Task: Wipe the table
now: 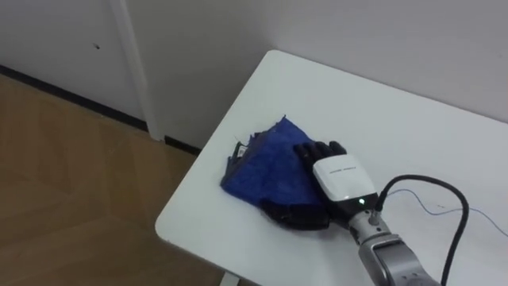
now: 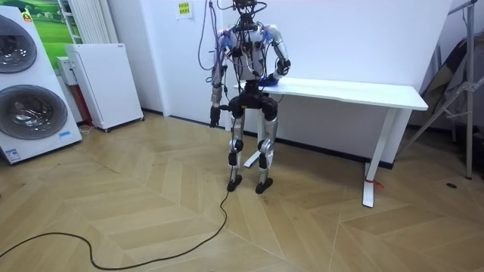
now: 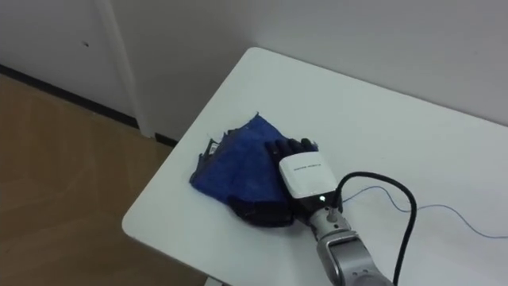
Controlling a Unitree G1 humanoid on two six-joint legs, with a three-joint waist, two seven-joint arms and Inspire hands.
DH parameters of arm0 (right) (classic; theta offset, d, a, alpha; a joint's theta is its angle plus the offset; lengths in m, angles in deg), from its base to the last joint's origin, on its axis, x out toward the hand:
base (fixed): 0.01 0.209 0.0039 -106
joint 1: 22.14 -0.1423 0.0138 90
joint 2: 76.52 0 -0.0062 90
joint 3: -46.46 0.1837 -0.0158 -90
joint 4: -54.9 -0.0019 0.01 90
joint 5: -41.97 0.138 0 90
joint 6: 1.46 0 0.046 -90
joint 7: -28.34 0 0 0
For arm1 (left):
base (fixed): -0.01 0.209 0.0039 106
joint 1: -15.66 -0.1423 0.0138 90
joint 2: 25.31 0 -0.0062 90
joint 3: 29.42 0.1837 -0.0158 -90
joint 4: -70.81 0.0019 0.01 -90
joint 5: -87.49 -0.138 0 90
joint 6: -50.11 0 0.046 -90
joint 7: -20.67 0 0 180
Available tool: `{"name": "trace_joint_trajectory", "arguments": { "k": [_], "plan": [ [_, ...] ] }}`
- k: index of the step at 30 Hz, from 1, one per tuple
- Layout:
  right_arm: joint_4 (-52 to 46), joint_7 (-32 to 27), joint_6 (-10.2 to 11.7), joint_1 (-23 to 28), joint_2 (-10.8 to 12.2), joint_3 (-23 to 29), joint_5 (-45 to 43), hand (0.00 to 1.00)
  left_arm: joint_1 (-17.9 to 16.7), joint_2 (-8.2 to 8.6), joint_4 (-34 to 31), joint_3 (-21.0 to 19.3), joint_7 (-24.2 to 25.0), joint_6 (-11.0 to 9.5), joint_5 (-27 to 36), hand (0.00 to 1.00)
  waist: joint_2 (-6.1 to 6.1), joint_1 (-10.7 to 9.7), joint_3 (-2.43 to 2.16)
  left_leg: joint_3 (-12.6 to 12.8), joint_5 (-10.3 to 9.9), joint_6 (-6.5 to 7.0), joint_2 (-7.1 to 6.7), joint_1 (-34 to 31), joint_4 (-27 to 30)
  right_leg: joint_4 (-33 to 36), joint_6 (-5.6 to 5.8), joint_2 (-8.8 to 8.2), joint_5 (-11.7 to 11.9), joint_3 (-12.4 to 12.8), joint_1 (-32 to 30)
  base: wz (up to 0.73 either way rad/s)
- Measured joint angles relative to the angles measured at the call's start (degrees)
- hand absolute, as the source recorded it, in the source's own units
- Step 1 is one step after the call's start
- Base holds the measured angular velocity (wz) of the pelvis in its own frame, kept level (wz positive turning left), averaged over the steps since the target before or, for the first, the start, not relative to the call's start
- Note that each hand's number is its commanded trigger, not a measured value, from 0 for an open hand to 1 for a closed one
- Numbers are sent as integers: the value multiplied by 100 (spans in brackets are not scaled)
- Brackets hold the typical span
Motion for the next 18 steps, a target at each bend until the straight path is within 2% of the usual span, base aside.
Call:
{"name": "trace_joint_trajectory", "arguments": {
  "k": [4, 7, 9, 13, 15, 18],
  "plan": [
    [-3, -171, 2, -174, 12, 23, 212, 100, -36, 0, -1, 0, 4, -2, -1, 0, -8, -9, -2, -5, 0, 0, -1, 23, 5, -3, 0, 18, 0, 108, 33, 2],
    [25, -186, 20, -295, 22, 54, 212, 100, -49, 0, -3, -1, 12, -22, -1, 0, -16, -6, 4, -19, -1, 1, -7, 38, -3, -11, 3, 18, -2, 119, 69, 6],
    [137, -203, 69, -416, 21, 93, 214, 100, -54, -5, -3, -2, 44, -113, -6, 0, -19, -7, 6, -19, -11, 17, -12, 69, -13, -19, 15, 16, -12, 130, 108, 6],
    [207, -306, 82, -452, 20, 117, 279, 100, -62, -6, -6, -4, 117, -118, -108, 0, -29, -4, 13, -19, -16, 26, -19, 70, 1, -24, 19, 10, -14, 118, 115, 1],
    [275, -436, 224, -424, 21, 133, 481, 100, -56, -5, -12, -7, 114, -118, -224, 0, -17, -14, 12, -19, -16, 27, -24, 74, 6, -31, 25, 5, -18, 120, 119, 0],
    [362, -596, 303, -377, 19, 179, 647, 100, -63, -6, -12, -8, 111, -118, -224, 0, 4, -39, 9, -17, -17, 27, -28, 73, 6, -29, 31, -4, -22, 113, 120, 0]
  ]
}}
